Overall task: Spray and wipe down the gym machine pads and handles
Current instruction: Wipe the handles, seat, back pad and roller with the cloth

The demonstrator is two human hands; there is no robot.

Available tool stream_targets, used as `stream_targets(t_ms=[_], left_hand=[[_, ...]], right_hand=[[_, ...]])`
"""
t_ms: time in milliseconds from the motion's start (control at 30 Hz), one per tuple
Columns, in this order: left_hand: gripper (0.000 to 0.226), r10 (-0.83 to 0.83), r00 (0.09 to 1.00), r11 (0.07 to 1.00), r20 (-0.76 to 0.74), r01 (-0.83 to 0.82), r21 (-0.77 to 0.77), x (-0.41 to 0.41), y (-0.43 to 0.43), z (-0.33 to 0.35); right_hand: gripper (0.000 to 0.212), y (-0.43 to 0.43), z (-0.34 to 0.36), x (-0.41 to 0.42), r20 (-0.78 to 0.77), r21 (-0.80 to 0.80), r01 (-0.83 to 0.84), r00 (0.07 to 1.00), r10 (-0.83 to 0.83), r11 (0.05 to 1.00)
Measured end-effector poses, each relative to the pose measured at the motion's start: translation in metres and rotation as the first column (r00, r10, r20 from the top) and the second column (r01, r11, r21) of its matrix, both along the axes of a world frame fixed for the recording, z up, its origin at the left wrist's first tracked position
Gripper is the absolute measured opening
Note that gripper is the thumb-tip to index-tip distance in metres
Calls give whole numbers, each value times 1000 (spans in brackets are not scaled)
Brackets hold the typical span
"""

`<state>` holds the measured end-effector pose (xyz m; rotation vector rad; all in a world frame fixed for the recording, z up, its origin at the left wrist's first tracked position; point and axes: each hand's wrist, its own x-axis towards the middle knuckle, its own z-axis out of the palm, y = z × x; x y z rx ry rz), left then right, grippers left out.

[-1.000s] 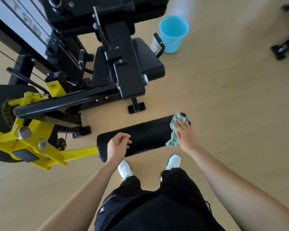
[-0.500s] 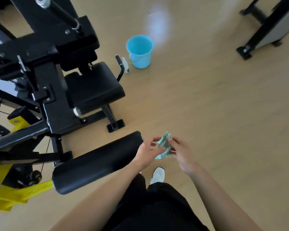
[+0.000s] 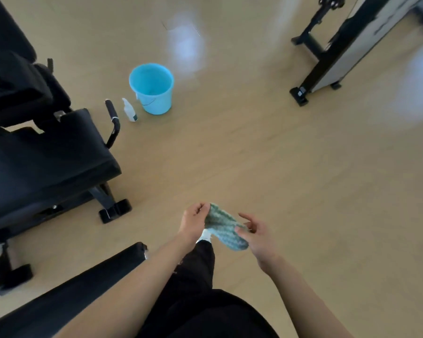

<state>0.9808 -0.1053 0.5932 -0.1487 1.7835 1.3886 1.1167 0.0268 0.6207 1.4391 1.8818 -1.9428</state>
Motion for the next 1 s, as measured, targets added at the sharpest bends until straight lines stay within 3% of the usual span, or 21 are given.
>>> stream_targets(t_ms=[167, 267, 333, 533, 667, 767, 867, 1000], left_hand=[[27, 59, 994, 996, 88, -65, 69, -53, 59, -1], [13, 89, 989, 983, 118, -106, 150, -87, 88, 6], [23, 84, 990, 971, 113, -107, 214, -110, 105, 13], [52, -206, 976, 940, -75, 219, 263, -159, 141, 16], [69, -394, 902, 902, -179, 416, 113, -189, 173, 1], [51, -310, 942, 944, -129, 321, 71, -221, 211, -2], [31, -217, 955, 976, -201, 205, -76, -262, 250, 3], [17, -89, 969, 984, -231, 49, -174, -322, 284, 8]], right_hand=[[40, 59, 10, -64, 121, 69, -264, 959, 255, 962], [28, 93, 11, -111, 117, 72, -253, 963, 244, 965], [19, 113, 10, -137, 119, 73, -234, 967, 225, 969], [23, 160, 6, -195, 90, -45, -120, 988, 123, 992], [33, 199, -9, -242, 54, -190, -92, 993, 104, 977], [28, 235, -18, -289, 33, -217, -115, 992, 125, 969], [13, 272, -20, -343, 18, -265, -159, 985, 170, 951], [9, 315, -14, -412, -67, -264, -370, 928, 366, 891]])
